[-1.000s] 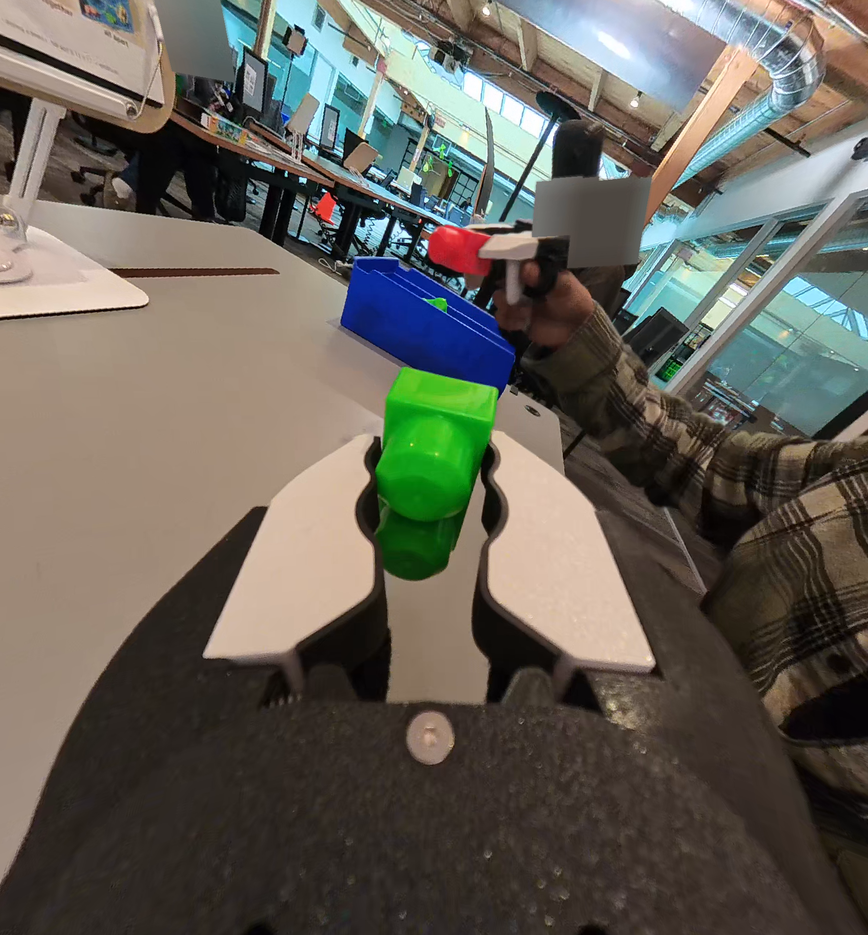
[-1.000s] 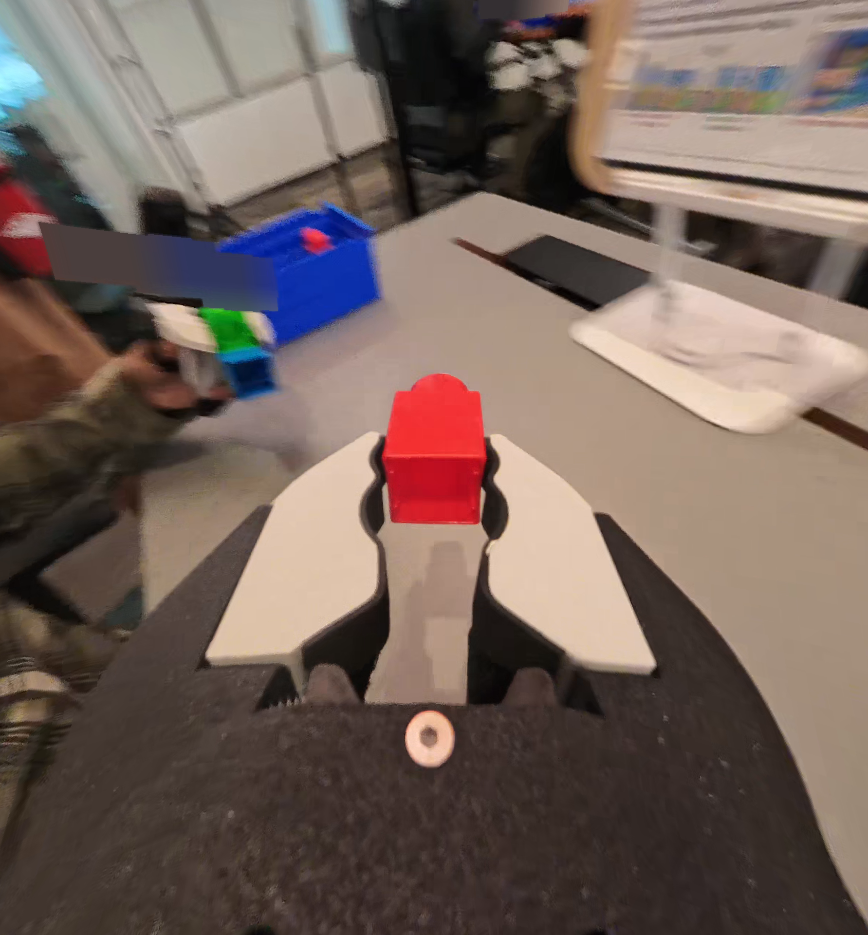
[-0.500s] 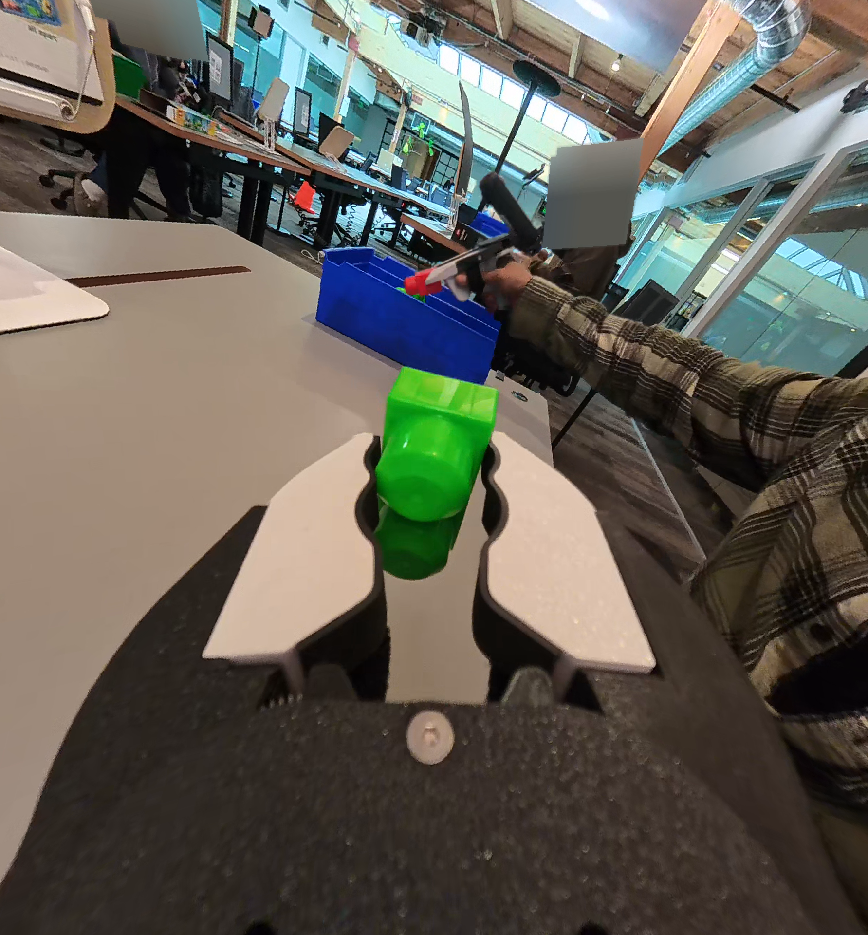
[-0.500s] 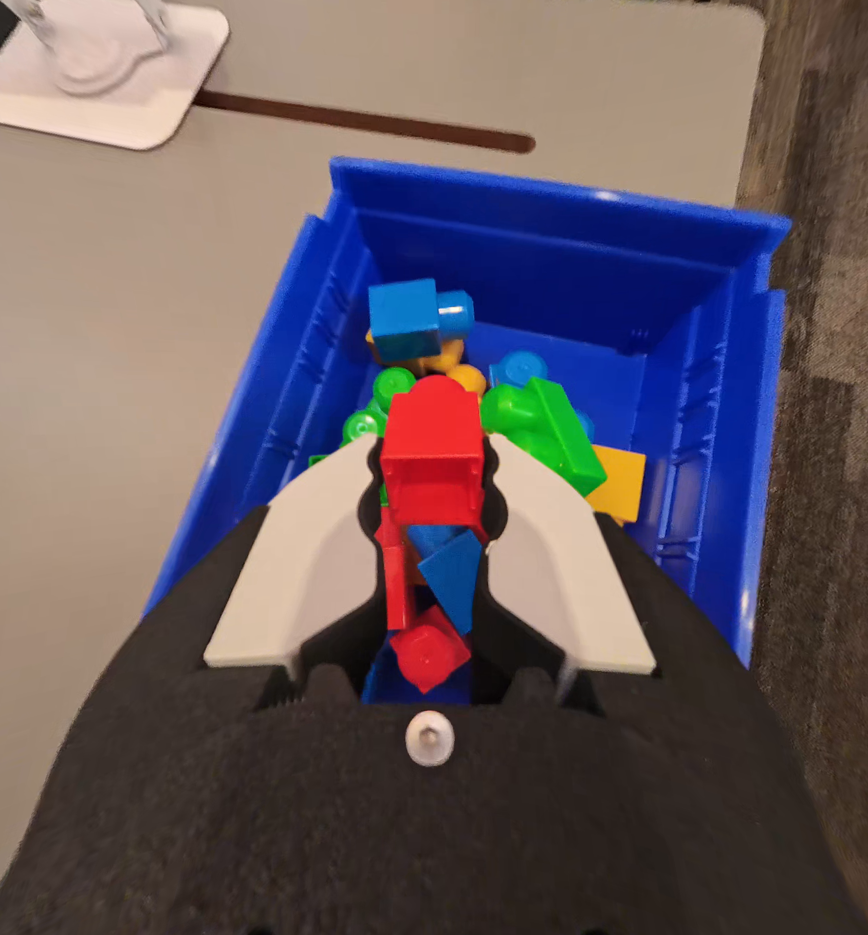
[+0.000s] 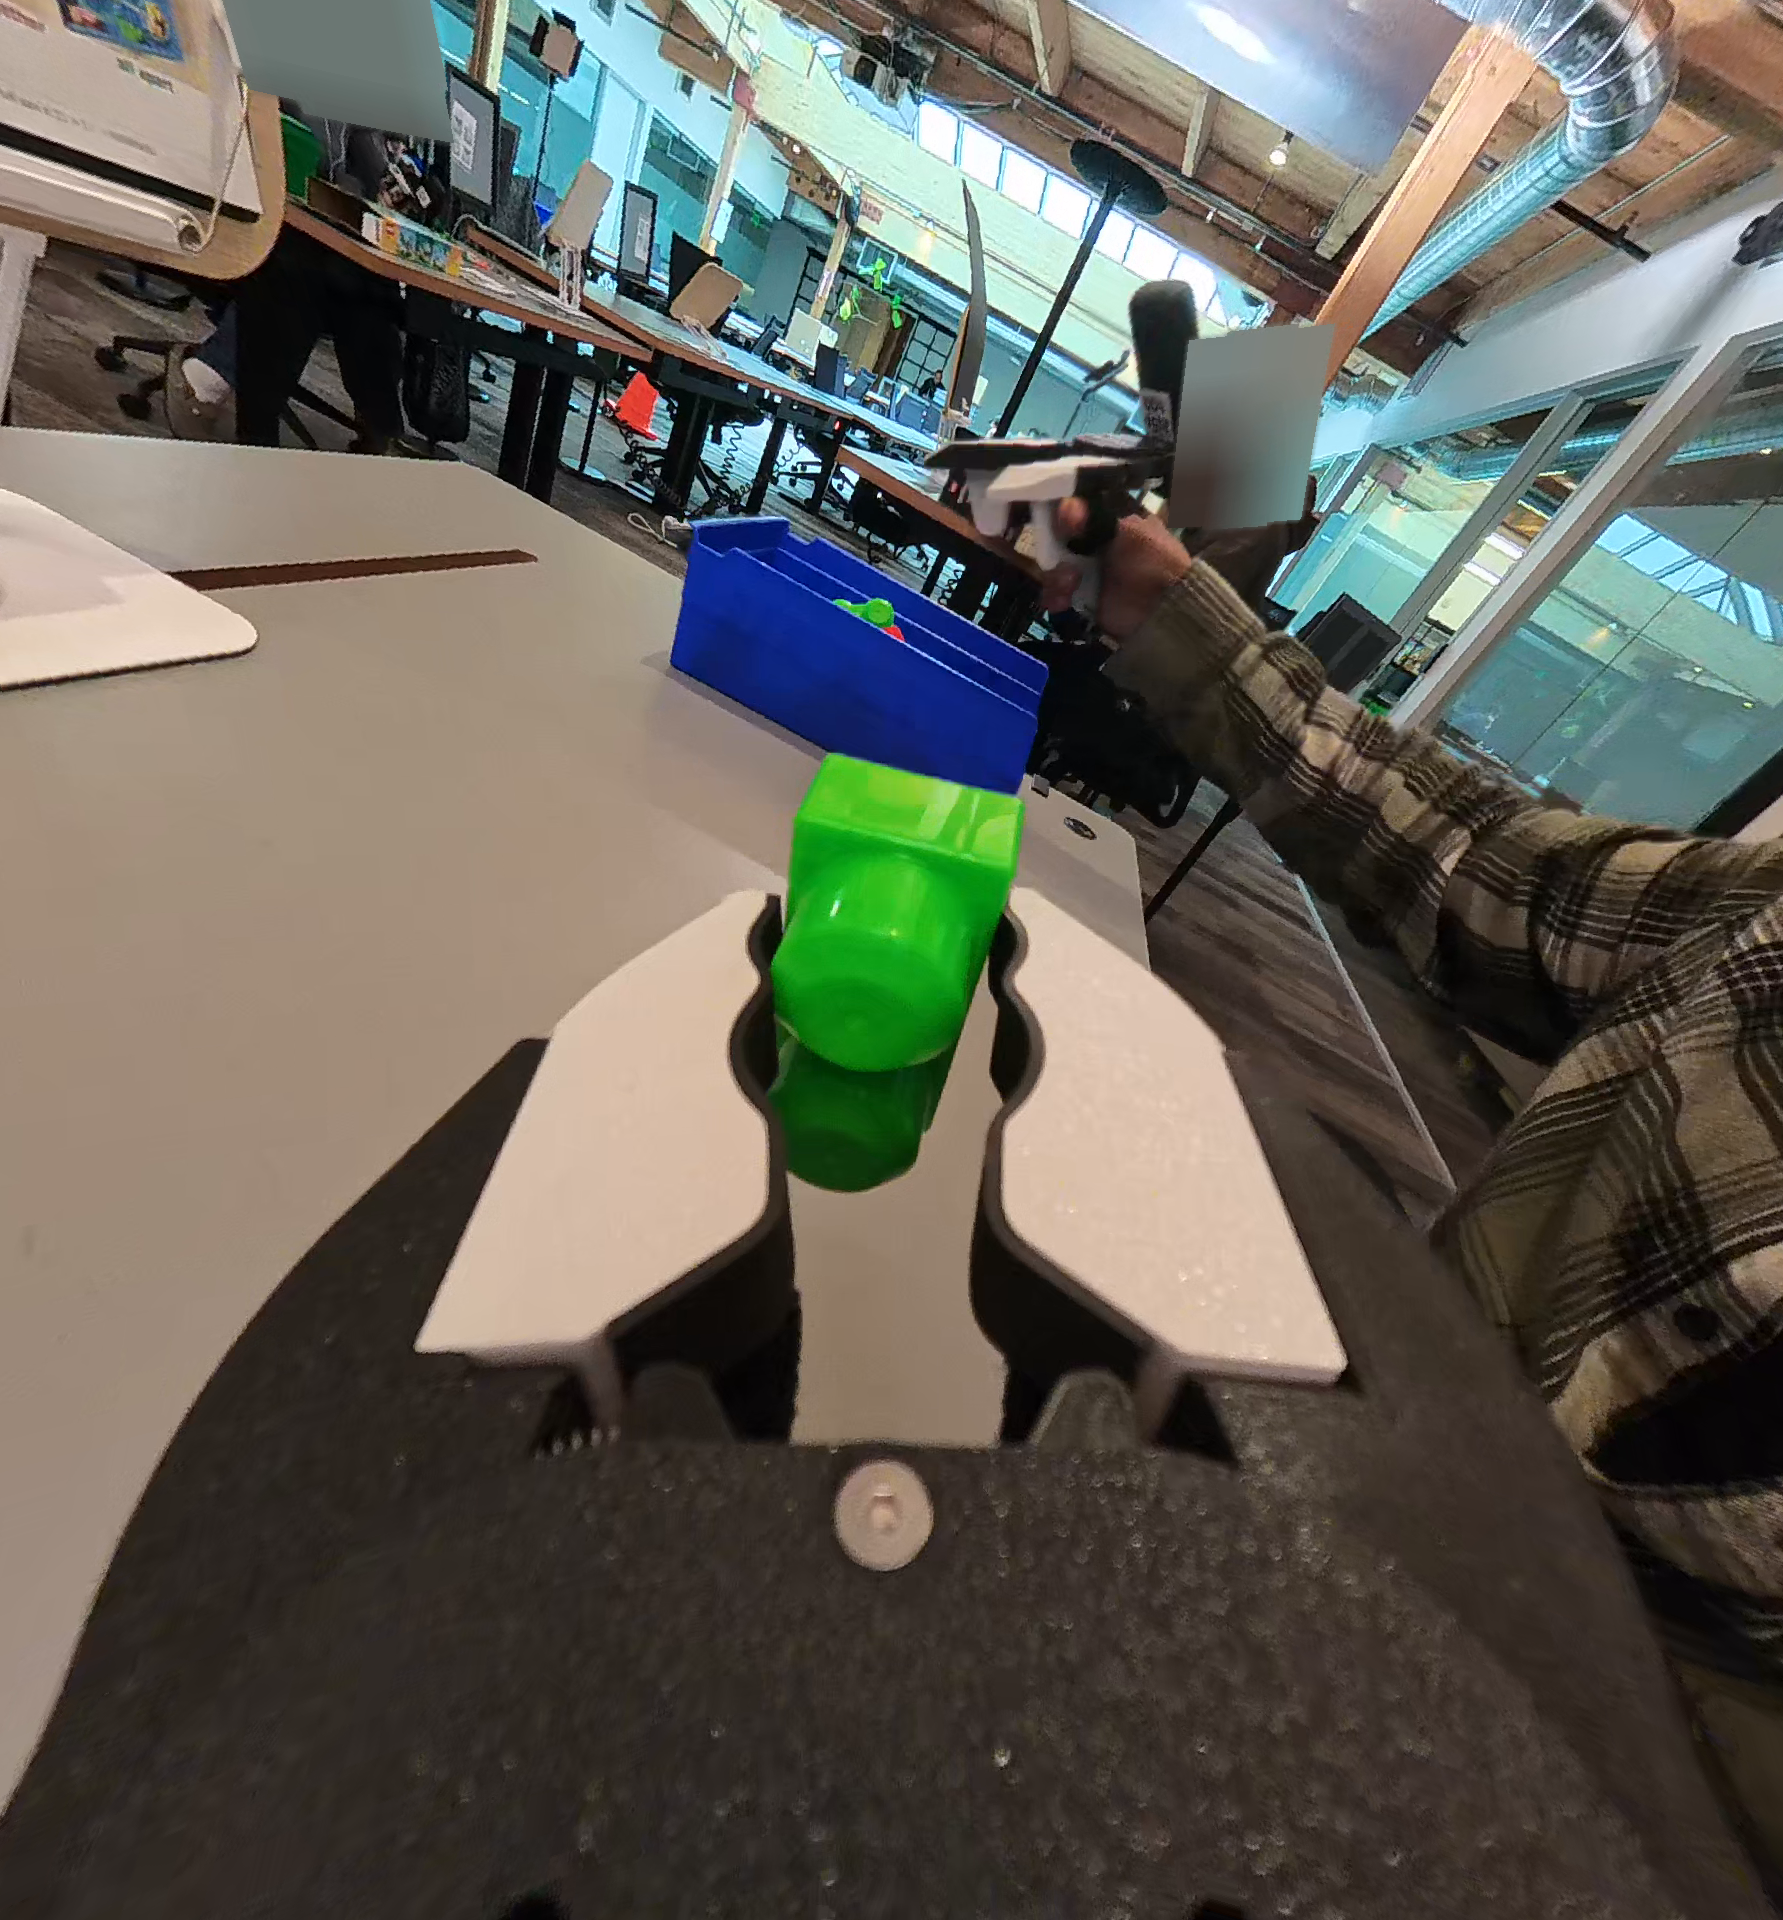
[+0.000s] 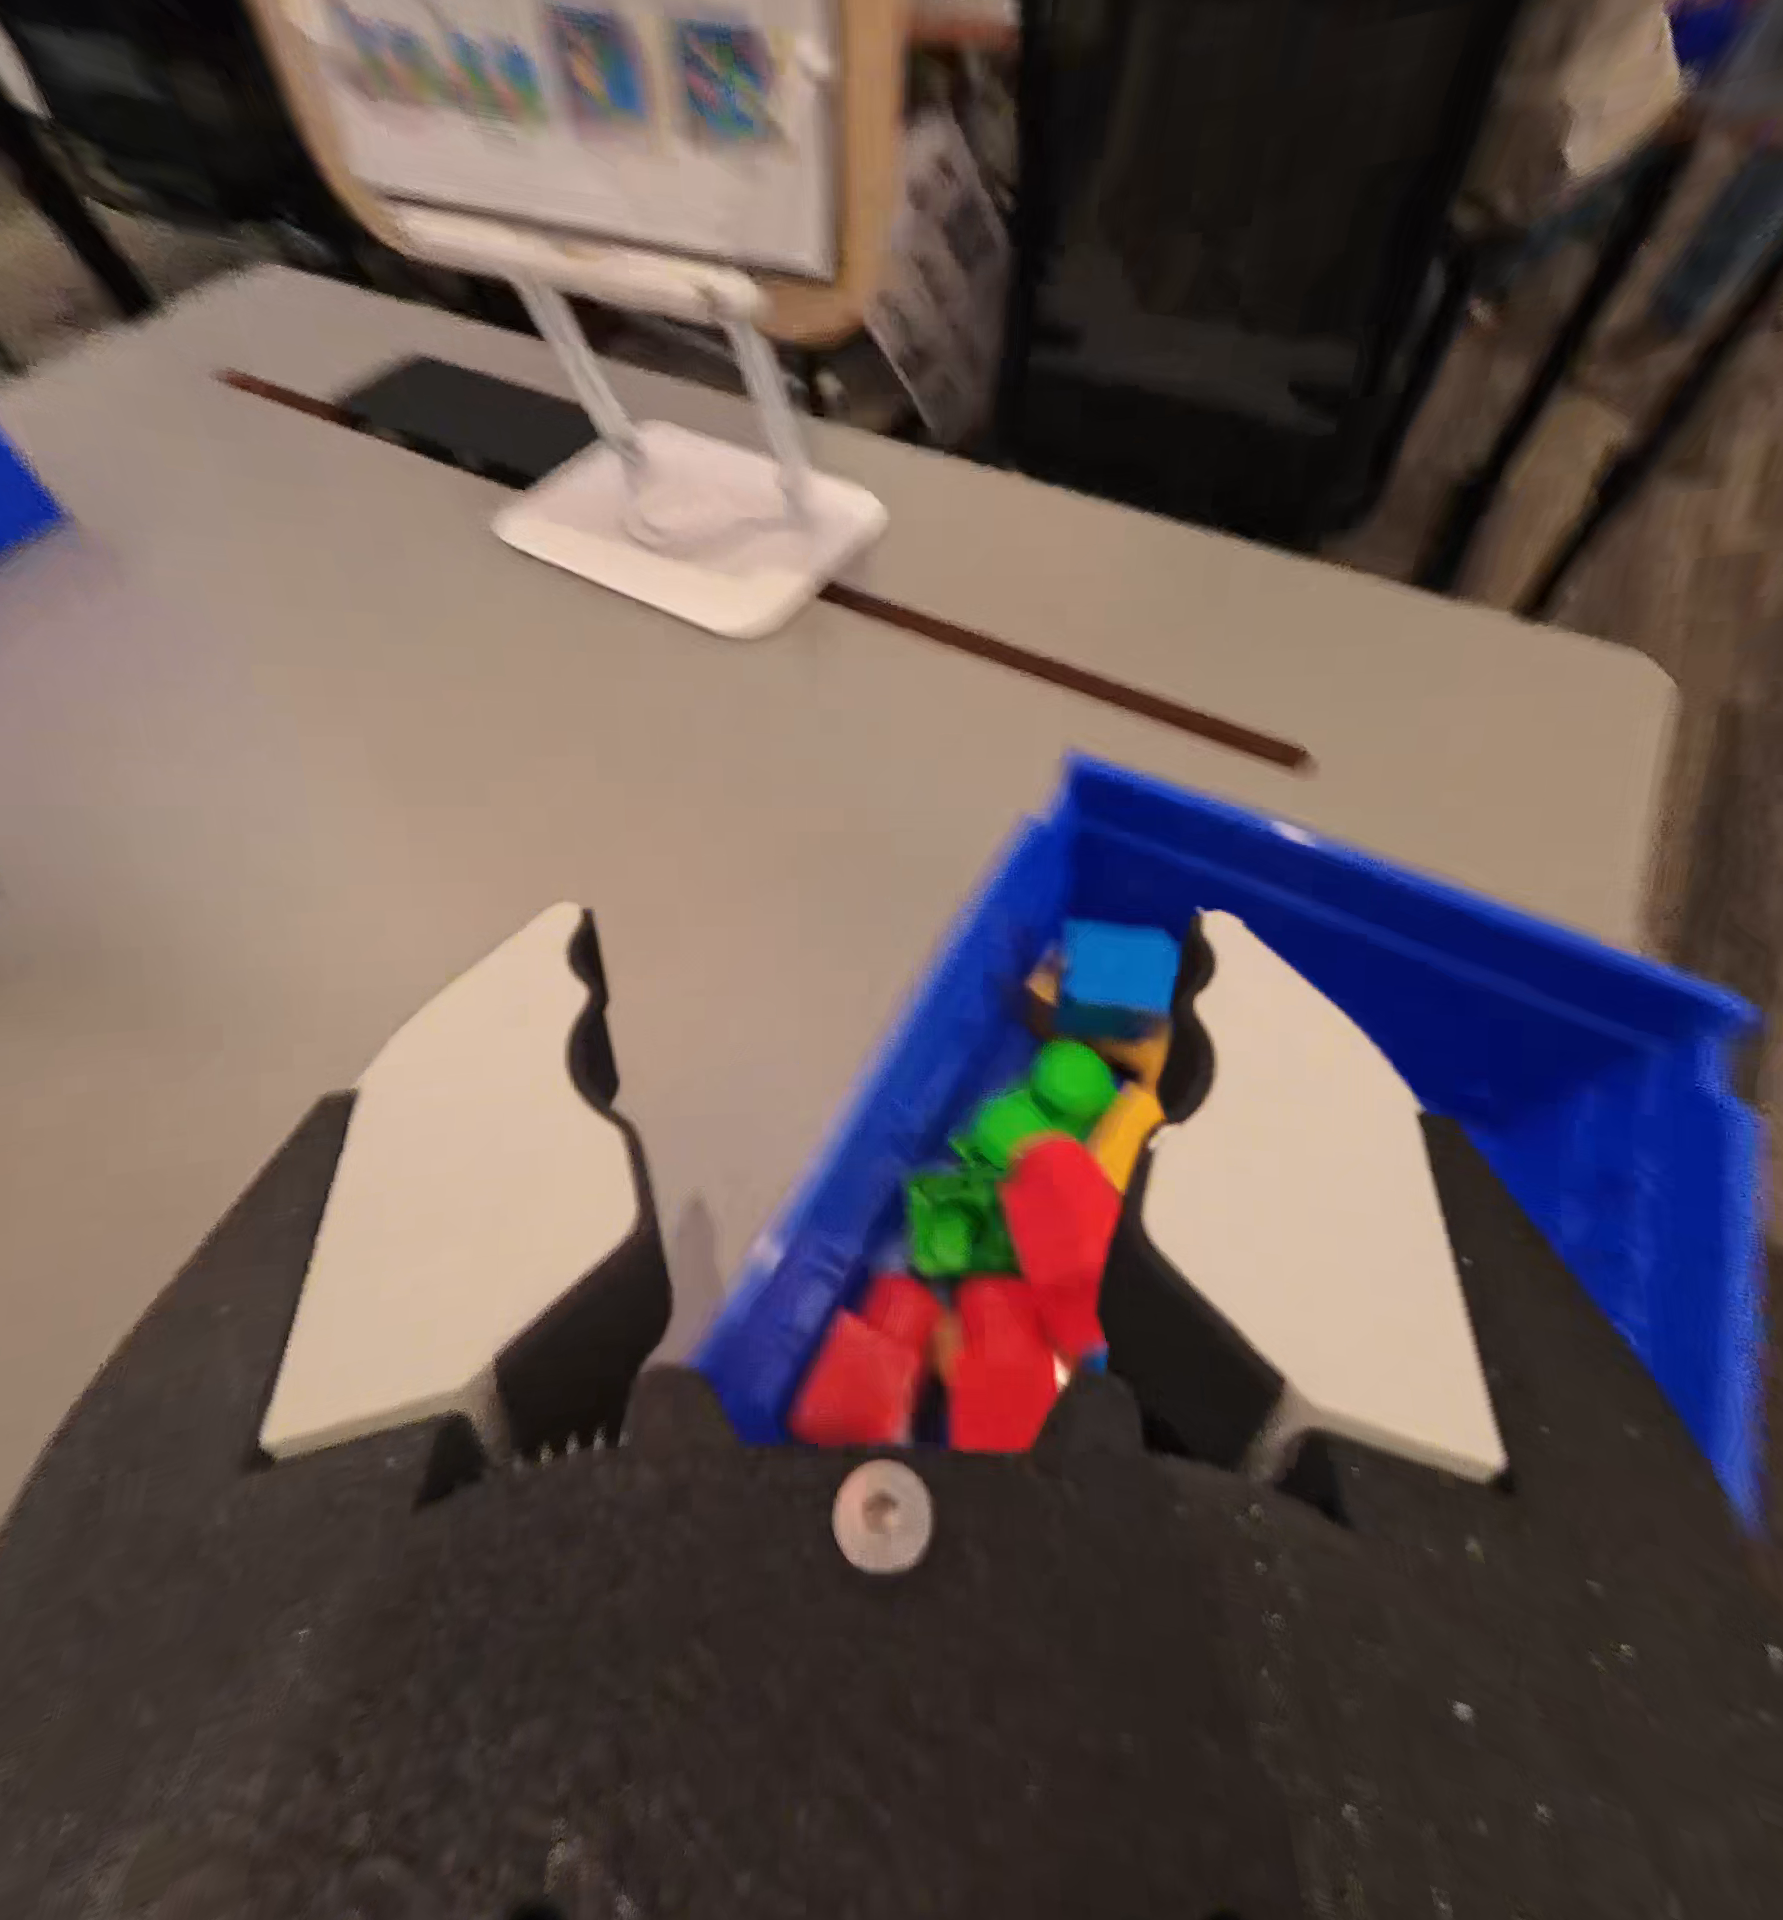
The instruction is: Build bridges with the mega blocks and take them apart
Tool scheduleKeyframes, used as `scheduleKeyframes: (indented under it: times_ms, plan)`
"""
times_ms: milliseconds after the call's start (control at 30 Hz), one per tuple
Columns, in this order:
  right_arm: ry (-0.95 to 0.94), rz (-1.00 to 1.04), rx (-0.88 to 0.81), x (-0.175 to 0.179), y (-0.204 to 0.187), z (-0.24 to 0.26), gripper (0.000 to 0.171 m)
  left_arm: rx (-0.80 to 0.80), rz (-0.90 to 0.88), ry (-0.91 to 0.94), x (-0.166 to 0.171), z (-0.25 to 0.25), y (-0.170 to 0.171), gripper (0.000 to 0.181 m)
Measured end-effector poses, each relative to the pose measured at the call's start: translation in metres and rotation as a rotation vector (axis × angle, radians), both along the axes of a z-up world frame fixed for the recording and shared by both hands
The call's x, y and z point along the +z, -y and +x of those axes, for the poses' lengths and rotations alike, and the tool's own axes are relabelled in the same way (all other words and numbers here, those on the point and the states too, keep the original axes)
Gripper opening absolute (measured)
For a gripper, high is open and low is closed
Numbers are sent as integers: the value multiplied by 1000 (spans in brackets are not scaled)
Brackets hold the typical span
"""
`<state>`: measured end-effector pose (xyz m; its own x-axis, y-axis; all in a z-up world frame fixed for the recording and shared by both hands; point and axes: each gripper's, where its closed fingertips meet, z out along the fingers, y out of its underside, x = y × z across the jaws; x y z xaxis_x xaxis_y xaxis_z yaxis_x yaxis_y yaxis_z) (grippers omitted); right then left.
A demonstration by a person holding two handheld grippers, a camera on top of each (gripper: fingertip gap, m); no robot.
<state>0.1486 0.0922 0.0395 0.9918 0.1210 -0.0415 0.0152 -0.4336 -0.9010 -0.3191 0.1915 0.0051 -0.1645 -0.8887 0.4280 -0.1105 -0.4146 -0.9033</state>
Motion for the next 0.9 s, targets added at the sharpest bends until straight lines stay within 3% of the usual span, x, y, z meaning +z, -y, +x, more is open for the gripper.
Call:
scheduleKeyframes:
  times_ms: [100,300,433,567,767,900]
  plan:
    - [-68,105,183,19,-20,-84,118,-11,-8,17,3,8,-1,38]
    - [-255,201,622,4,-48,-270,109,-54,-17,25,8,26,9,38]
    - [-271,187,780,-19,-60,-350,102,-63,-13,31,12,32,15,38]
    - [-257,161,860,-33,-67,-394,88,-69,-13,28,10,35,18,38]
    - [-275,113,908,-44,-74,-418,76,-79,-27,34,5,37,20,38]
    - [-284,102,957,-47,-72,-423,35,-80,-25,28,0,40,23,38]
